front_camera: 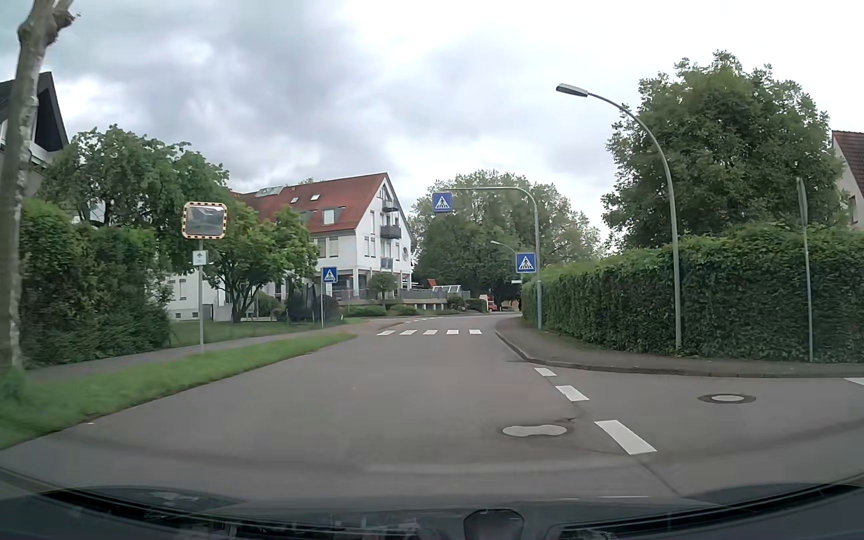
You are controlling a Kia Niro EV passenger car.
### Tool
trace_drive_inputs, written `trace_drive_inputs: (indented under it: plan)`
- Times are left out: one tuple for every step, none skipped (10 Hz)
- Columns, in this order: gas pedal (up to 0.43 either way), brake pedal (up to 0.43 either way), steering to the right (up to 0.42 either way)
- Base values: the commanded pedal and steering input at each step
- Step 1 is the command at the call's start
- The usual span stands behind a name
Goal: Follow the waypoints while adhering to traffic rules and regulations
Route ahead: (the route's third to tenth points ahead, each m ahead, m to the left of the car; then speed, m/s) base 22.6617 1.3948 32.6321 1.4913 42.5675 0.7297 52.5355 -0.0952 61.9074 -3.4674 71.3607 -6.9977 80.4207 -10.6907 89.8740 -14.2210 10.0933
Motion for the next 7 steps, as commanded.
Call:
trace_drive_inputs:
  plan:
    - [0.067, 0.000, 0.012]
    - [0.067, 0.000, 0.012]
    - [0.067, 0.000, 0.012]
    - [0.059, 0.000, 0.012]
    - [0.059, 0.000, 0.012]
    - [0.059, 0.000, 0.011]
    - [0.059, 0.000, 0.009]
